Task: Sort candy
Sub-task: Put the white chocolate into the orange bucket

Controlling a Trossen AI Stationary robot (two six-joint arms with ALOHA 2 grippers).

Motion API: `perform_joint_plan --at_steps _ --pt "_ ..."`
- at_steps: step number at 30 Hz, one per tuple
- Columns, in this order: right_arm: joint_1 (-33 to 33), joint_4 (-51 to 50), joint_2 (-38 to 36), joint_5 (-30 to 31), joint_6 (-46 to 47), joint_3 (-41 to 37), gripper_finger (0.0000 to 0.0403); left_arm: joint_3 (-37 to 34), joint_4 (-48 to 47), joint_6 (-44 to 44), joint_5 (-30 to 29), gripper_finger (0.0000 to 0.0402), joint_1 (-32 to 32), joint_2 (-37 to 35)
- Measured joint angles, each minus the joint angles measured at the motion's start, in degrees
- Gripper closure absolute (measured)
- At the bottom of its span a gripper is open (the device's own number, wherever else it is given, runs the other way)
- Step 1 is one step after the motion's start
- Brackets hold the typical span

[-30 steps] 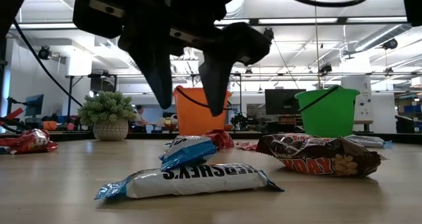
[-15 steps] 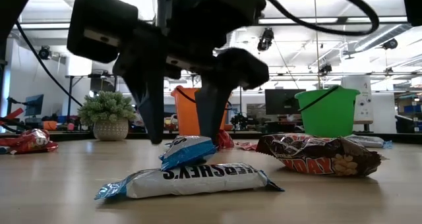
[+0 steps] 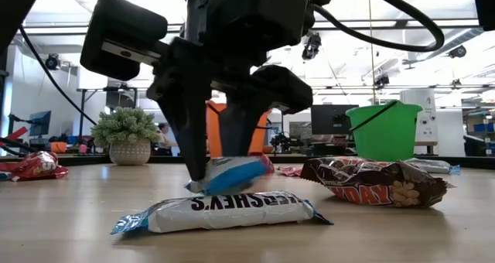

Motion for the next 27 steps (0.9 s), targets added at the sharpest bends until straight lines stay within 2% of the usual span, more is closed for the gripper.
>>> perform_joint_plan --at_steps 4,6,11,20,27 --pt "0.0 0.0 0.0 0.0 -0.5 0.0 0.0248 0.0 -0.1 -0.8 0.0 0.0372 0.0 0.0" --pt "0.0 0.0 0.0 0.0 -0.6 0.0 0.0248 0.0 -0.7 -0.9 0.0 0.0392 0.0 0.0" --pt "0.0 0.0 0.0 0.0 -0.6 0.0 0.0248 0.1 -3.0 -0.9 0.0 0.0395 0.0 -0.1" --pt "0.0 0.0 0.0 0.0 -0.2 0.0 0.0248 7.7 -20.1 1.2 -0.4 0.0401 0.3 -0.2" --pt "0.0 0.0 0.0 0.4 2.5 0.0 0.0248 8.6 -23.2 0.6 -0.4 0.0401 2.9 -4.2"
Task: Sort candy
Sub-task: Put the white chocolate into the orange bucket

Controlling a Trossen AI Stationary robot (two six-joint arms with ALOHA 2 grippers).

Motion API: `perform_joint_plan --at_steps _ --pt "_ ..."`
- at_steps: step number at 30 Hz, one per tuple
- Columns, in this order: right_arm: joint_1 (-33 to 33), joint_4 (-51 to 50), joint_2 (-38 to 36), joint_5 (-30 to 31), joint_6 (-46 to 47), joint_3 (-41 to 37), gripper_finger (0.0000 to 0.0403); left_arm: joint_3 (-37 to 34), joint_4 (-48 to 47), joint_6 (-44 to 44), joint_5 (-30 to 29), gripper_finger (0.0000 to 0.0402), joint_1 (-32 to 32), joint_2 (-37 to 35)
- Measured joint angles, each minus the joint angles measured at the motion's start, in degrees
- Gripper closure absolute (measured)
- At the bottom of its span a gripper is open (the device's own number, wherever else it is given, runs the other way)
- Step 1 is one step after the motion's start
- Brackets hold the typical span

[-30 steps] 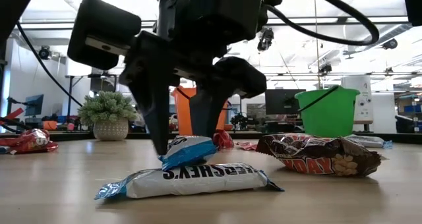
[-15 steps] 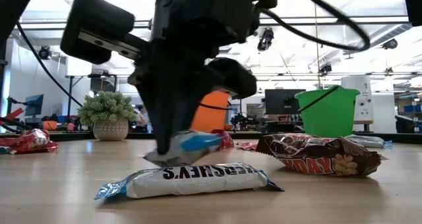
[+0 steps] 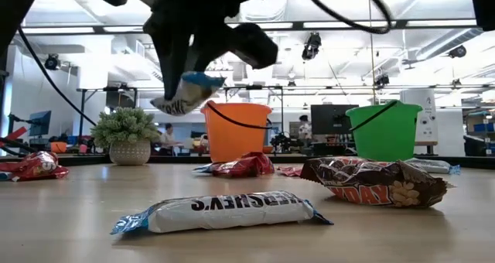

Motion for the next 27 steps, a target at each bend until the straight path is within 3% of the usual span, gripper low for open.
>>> perform_joint_plan --at_steps 6,18,27 --pt "0.0 0.0 0.0 0.1 3.2 0.0 0.0248 -0.4 -3.4 0.0 -6.0 0.0402 3.5 -3.7" --pt "0.0 0.0 0.0 0.4 10.6 0.0 0.0248 -0.5 -3.6 2.4 -8.1 0.0401 12.0 -15.3" --pt "0.0 0.1 0.0 5.9 16.3 -0.2 0.0248 -0.5 -3.2 3.7 -10.3 0.0401 22.4 -24.1"
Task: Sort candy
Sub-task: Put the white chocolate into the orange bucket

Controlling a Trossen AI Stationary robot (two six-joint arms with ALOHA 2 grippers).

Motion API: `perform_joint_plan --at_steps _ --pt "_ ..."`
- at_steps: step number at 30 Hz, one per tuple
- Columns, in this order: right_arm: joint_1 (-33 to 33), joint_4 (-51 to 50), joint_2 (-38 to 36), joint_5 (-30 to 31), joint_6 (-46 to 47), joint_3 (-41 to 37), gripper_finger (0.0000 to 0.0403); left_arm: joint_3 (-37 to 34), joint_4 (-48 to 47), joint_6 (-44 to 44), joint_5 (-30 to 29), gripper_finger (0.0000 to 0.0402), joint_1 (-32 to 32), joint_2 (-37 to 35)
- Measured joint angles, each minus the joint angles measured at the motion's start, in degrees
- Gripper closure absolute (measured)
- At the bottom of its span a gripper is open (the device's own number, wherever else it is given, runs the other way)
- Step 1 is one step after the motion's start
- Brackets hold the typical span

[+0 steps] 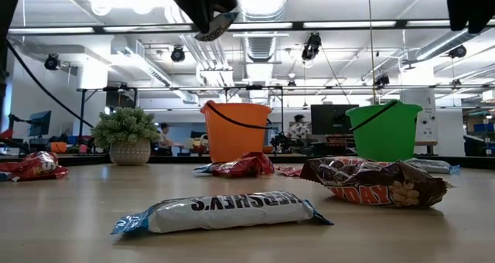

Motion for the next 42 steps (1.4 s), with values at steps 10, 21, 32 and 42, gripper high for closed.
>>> perform_joint_plan --at_steps 10,21,32,42 --pt "0.0 0.0 0.0 1.8 -2.6 -0.8 0.0248 0.0 3.8 2.5 0.3 0.0401 13.7 -3.1" --pt "-3.8 -0.1 0.0 17.3 5.9 -6.6 0.0262 0.0 6.3 5.0 0.4 0.0401 21.0 -2.8" --pt "-21.7 -0.2 -9.7 34.8 -4.7 -7.6 0.0285 0.0 10.3 5.3 0.4 0.0401 24.4 -2.5" --pt "-36.1 5.0 -17.2 40.6 -26.7 -4.9 0.0289 0.0 17.4 6.2 0.4 0.0401 26.3 0.0"
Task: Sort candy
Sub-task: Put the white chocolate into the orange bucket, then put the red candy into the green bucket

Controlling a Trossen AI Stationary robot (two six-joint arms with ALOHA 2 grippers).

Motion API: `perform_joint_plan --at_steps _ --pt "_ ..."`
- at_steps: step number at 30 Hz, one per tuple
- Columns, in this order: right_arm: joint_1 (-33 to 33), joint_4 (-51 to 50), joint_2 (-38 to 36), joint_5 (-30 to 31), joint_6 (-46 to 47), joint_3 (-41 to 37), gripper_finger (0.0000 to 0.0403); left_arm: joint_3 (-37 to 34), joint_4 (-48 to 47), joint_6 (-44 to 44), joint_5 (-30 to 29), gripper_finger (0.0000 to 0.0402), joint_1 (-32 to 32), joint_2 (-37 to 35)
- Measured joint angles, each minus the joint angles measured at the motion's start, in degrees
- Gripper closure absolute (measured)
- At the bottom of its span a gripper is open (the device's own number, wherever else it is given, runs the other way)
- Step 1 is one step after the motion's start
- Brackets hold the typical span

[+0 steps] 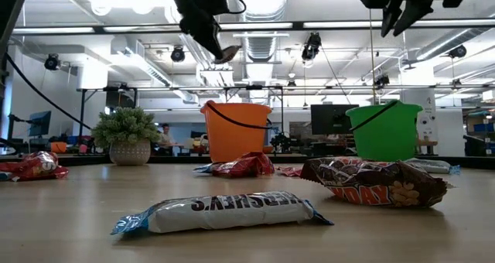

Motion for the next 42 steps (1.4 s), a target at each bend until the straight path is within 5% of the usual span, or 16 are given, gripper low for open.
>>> perform_joint_plan --at_steps 13,26,36,42 --pt "-13.3 1.9 -0.2 0.2 -16.3 3.5 0.0291 0.0 0.8 -6.9 -0.8 0.0401 0.9 2.6" --pt "-21.4 7.3 -0.2 -0.1 -30.5 4.1 0.0291 0.0 0.6 -10.7 9.1 0.0398 0.8 2.7" --pt "-21.4 7.3 -0.2 -0.6 -30.5 4.1 0.0291 0.0 -0.6 -11.8 9.1 0.0349 0.8 2.7" --pt "-21.4 7.4 -0.2 -5.8 -32.5 4.1 0.0291 0.0 -2.2 -13.0 9.1 0.0303 0.8 2.7"
